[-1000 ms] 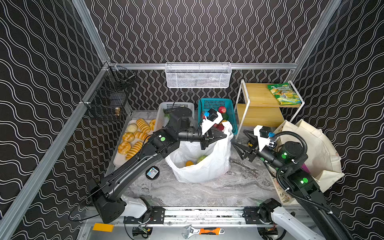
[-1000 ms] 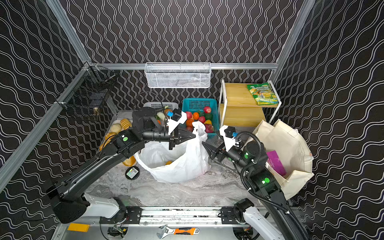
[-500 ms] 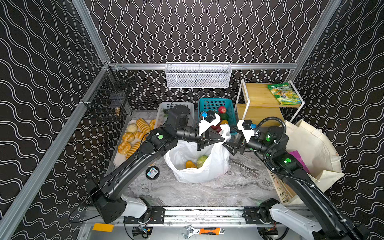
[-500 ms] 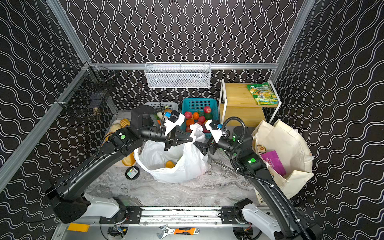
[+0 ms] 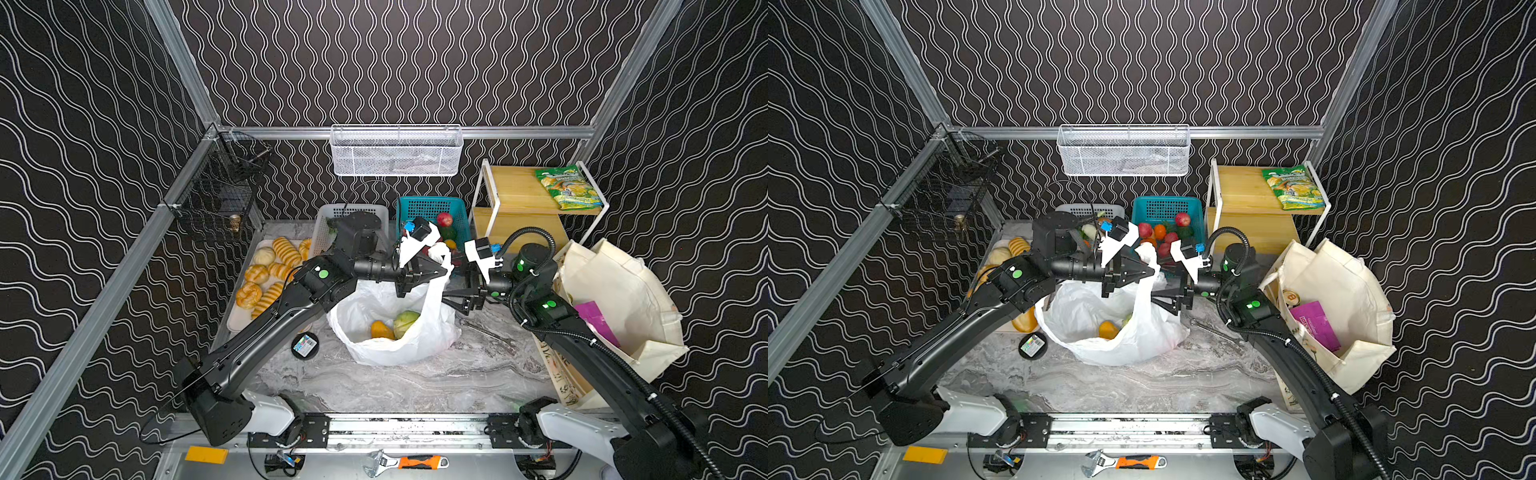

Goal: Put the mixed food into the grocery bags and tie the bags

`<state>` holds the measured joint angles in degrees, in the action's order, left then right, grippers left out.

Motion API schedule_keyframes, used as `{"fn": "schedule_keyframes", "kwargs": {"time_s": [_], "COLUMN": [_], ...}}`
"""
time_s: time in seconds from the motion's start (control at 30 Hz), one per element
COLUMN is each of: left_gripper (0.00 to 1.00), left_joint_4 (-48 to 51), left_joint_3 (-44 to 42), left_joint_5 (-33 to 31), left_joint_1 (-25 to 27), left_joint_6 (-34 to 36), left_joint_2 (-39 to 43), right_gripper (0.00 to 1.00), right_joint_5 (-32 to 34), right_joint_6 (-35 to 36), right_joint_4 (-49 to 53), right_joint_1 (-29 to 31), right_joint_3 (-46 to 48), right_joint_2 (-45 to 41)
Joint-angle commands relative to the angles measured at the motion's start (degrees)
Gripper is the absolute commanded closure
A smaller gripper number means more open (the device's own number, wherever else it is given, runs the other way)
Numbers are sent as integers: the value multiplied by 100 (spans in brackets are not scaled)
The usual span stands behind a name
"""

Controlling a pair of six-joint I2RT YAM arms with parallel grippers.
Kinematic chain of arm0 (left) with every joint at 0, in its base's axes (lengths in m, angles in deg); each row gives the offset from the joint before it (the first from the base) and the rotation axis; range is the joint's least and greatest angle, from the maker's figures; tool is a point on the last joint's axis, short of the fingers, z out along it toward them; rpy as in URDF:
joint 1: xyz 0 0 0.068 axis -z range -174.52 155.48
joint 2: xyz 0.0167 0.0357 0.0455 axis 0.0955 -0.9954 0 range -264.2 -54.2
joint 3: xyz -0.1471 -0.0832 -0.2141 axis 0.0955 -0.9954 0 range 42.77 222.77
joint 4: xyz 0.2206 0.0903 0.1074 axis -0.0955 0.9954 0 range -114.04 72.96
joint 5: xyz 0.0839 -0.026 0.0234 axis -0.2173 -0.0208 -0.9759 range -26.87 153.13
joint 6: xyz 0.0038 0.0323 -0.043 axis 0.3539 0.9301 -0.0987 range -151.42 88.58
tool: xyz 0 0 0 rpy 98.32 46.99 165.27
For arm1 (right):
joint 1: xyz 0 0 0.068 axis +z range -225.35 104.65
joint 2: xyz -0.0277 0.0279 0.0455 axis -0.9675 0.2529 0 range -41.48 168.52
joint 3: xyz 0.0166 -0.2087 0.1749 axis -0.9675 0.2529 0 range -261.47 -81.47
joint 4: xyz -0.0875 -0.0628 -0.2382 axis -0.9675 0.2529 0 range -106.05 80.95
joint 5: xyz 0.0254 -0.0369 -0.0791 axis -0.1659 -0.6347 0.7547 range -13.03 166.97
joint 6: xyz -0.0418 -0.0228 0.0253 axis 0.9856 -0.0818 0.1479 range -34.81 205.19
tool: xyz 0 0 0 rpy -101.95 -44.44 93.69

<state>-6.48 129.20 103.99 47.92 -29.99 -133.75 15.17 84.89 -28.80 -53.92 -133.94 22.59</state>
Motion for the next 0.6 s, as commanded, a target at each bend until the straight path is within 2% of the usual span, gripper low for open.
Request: {"fn": "schedule_keyframes", "kwargs": {"time_s": [0.0,0.1,0.2,0.3,0.47,0.57], "left_gripper": [100,100,100,100,100,100], "left_joint_4": [-455,-512,-660,-664,-697,-702], "left_joint_3": [-28,-29,-107,-105,-111,-116], "left_joint_5": [-178,-304,-338,-352,-512,-706], "left_joint_1": [-7,-7,-7,-7,-6,-4], "left_joint_6": [-207,-290,-375,-399,-434,-435], "left_joint_2": [-11,-8,-8,-43,-18,27], "right_gripper": [8,8,1,0,0,0], "right_joint_5": [-188,-93,-17,-74,-421,-325], "right_joint_6": [-328,-700,-1254,-1419,-1192,-844], "right_joint_4": [-413,-847,-1508,-1612,-1123,-687], "right_joint_1": [1,1,2,2,6,5], "right_joint_3": [98,257,407,369,133,52], "right_joint_2": [-26,-113,-112,-84,-70,-130]}}
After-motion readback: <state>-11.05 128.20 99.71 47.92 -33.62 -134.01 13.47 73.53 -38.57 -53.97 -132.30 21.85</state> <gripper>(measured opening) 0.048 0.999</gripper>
